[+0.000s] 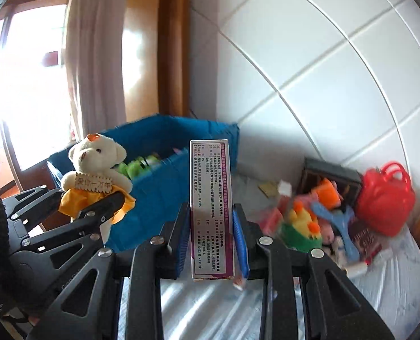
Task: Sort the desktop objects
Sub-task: 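Lower both tools into the crate and open them to drop bear and box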
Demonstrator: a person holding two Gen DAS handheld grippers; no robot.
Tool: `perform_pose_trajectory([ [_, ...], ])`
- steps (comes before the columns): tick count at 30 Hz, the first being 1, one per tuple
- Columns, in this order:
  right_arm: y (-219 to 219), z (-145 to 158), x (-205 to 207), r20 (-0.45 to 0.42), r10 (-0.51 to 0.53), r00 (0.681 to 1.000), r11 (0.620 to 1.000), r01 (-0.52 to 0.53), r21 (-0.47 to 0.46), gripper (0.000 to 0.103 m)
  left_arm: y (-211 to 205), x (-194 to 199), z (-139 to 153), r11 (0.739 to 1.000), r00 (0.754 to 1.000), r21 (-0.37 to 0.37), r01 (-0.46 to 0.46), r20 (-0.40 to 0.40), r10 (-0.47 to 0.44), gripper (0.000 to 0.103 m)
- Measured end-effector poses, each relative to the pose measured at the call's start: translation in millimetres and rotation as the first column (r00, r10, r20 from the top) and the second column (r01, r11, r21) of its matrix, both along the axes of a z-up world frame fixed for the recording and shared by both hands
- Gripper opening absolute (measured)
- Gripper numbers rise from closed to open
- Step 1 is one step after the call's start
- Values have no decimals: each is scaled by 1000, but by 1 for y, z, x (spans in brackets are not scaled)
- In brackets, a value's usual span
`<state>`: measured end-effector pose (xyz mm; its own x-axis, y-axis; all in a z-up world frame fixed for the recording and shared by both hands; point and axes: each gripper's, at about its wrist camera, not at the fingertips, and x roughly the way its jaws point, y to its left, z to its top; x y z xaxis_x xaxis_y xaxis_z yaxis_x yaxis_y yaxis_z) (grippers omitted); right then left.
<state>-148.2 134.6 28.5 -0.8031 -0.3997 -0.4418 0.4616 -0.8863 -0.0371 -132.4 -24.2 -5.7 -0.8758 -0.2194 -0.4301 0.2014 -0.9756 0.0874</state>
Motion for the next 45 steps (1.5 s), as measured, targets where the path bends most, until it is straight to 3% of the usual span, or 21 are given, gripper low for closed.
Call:
perform_pose_trajectory([
  [7, -119, 14, -18, -37, 111, 993, 993, -112, -27, 28, -128, 4, 28, 986, 985, -26, -165, -50, 164, 29],
  [12, -197, 3, -41, 7, 141, 990, 990, -141, -28, 28, -193, -19, 12, 980, 981, -25, -196, 15, 196, 29],
  [17, -243, -21, -64, 71, 115, 991, 993, -115, -3, 28, -252, -44, -7, 977, 974, -21, -212, 81, 213, 29],
  [26, -269, -45, -92, 118, 46, 992, 998, -52, 48, 28, -266, -83, -37, 991, 981, 37, -132, 147, 125, 29],
  [34, -286, -53, -105, 136, 48, 990, 996, -58, 67, 28, -282, -94, -45, 989, 979, 56, -134, 162, 123, 30],
  [39, -295, -55, -110, 133, 36, 990, 996, -46, 78, 28, -286, -93, -44, 989, 979, 64, -131, 165, 119, 47],
  [41, -296, -56, -112, 134, 29, 991, 996, -39, 79, 28, -285, -93, -45, 990, 979, 59, -127, 165, 116, 63],
  [42, -297, -56, -113, 135, 24, 991, 996, -36, 82, 29, -285, -92, -46, 990, 979, 51, -128, 164, 118, 66],
  [44, -298, -57, -113, 135, 15, 991, 996, -27, 89, 37, -283, -90, -47, 991, 979, 40, -131, 159, 123, 72],
  [45, -298, -58, -113, 133, 9, 991, 995, -21, 93, 55, -283, -89, -47, 990, 979, 41, -133, 158, 125, 74],
])
